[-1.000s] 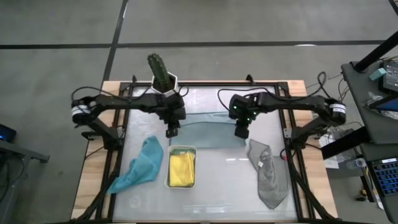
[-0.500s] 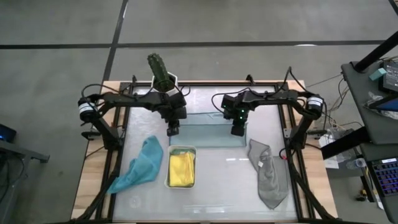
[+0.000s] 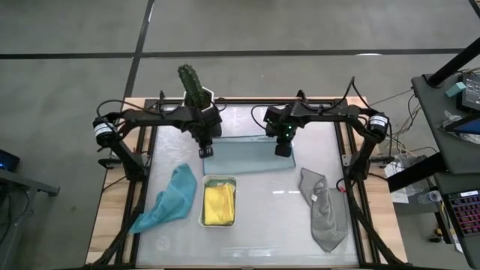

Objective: Fold microfiber towels
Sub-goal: Fold the light blue microfiber towel

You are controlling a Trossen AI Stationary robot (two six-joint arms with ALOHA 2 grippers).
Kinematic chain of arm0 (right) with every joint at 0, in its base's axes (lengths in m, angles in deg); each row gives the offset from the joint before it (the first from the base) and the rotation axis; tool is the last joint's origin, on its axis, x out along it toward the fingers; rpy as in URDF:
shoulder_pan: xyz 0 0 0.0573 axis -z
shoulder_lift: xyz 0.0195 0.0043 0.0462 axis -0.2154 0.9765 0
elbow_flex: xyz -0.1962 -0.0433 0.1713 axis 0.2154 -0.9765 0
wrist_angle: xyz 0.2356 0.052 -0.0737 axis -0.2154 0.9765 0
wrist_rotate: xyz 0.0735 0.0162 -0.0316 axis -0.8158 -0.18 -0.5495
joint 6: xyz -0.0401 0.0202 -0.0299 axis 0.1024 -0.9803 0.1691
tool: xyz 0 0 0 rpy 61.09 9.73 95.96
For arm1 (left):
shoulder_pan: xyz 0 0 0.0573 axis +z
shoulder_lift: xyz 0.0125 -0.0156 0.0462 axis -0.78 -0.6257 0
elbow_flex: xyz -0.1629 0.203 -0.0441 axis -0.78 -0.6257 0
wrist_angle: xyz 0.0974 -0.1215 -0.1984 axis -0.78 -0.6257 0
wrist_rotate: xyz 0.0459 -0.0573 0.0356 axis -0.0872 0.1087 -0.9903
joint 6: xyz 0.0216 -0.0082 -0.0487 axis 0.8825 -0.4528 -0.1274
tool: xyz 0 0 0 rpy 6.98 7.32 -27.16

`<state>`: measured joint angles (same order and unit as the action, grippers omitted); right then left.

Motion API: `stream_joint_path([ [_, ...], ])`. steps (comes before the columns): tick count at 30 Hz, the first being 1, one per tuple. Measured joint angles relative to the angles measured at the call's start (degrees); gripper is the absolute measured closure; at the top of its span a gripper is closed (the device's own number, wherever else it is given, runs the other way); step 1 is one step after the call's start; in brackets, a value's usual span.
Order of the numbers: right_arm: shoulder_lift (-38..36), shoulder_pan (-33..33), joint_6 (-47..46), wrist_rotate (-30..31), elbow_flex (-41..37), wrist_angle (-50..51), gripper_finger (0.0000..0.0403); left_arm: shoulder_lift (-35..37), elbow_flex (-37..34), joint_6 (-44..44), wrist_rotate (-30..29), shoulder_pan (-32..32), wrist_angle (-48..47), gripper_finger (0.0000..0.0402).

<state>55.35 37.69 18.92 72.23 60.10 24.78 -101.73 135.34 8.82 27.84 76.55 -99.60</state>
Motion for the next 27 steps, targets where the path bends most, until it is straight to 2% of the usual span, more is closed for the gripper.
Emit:
stream_joint_path([
  [14, 0.01, 2.45, 0.21, 1.61, -0.54, -4.12, 0.0394, -0.63, -0.48, 0.21, 0.1, 2.05, 6.01, 0.0402],
  [21, 0.01, 2.65, -0.44, 1.89, -0.54, -5.0, 0.0393, -0.63, -0.57, -0.17, -2.49, 2.05, 7.08, 0.0402],
  [27, 0.01, 2.83, -1.99, 2.93, -0.54, -4.83, 0.036, -0.63, -0.59, -0.2, -2.54, 2.05, 7.01, 0.0397],
])
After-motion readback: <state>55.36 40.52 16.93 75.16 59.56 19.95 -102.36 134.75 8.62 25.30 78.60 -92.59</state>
